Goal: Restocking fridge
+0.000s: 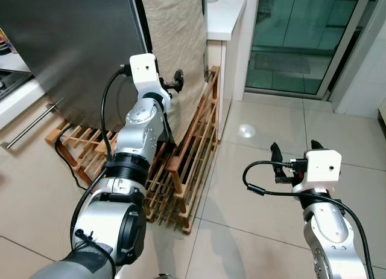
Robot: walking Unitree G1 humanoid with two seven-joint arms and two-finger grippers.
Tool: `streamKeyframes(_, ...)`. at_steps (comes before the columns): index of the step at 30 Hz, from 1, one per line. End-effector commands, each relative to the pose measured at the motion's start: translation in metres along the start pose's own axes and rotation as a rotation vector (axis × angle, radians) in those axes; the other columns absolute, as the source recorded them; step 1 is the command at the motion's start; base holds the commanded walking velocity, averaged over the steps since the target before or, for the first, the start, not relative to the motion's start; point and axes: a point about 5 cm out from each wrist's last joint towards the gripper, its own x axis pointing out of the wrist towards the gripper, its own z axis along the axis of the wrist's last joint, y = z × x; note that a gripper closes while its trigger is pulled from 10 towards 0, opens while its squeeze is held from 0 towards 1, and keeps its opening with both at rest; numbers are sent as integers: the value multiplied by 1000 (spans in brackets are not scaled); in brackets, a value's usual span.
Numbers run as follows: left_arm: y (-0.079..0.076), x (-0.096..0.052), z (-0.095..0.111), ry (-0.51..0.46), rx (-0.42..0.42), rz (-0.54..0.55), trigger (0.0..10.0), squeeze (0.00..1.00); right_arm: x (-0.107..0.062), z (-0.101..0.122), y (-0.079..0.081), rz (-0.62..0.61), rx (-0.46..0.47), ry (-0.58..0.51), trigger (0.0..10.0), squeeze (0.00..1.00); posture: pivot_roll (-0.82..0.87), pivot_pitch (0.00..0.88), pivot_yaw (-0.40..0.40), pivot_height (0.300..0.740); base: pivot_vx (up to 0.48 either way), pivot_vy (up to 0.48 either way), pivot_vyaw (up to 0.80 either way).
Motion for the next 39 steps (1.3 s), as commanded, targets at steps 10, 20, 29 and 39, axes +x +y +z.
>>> streamKeyframes(10, -60, 1, -10, -31, 41, -365, 10000, 0, 1, 8, -2, -13, -11, -19, 10000, 0, -180, 0, 134, 740, 0, 0, 0)
streamKeyframes(20, -150, -15, -20, -10, -76, -664, 10000, 0, -7, 12, -8, -45, -27, -29, 10000, 0, -269, 0, 170, 740, 0, 0, 0)
streamKeyframes(29, -217, -65, -28, -26, -224, -1148, 10000, 0, -17, 11, -18, -104, 22, -20, 10000, 0, -284, 0, 167, 740, 0, 0, 0)
streamKeyframes(39, -43, -26, -29, -59, -134, -505, 10000, 0, 15, 14, -16, -64, 49, -26, 10000, 0, -135, 0, 87, 740, 0, 0, 0)
